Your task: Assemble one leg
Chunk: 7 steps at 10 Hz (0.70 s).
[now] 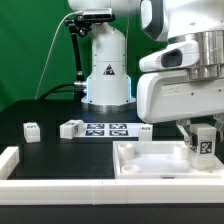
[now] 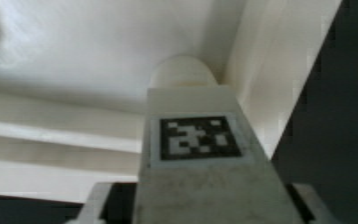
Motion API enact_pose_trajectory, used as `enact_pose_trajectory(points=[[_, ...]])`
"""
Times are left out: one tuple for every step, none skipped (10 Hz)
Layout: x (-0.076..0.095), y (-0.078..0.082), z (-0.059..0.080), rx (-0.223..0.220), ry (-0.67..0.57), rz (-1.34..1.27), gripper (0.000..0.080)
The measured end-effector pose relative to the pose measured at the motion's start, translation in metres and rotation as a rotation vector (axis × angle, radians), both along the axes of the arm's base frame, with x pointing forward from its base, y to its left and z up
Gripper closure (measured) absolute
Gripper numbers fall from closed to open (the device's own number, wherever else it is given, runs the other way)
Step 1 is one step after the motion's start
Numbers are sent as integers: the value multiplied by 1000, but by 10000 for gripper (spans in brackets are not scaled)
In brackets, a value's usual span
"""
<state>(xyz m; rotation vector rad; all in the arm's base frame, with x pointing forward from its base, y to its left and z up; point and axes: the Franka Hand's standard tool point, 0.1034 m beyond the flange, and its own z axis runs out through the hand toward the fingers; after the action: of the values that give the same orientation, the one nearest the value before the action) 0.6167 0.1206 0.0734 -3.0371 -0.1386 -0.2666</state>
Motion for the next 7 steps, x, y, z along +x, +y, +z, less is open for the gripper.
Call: enact_pose_trajectory(points=[[0, -2, 0, 16, 2, -116, 509], [1, -3, 0, 29, 5, -176, 509], [1, -5, -1, 62, 17, -330, 509], [2, -7, 0, 89, 28, -450, 509], [2, -8, -1, 104, 36, -526, 509], [2, -9, -1, 143, 56, -706, 509], [1, -7, -1, 179, 79, -879, 509]])
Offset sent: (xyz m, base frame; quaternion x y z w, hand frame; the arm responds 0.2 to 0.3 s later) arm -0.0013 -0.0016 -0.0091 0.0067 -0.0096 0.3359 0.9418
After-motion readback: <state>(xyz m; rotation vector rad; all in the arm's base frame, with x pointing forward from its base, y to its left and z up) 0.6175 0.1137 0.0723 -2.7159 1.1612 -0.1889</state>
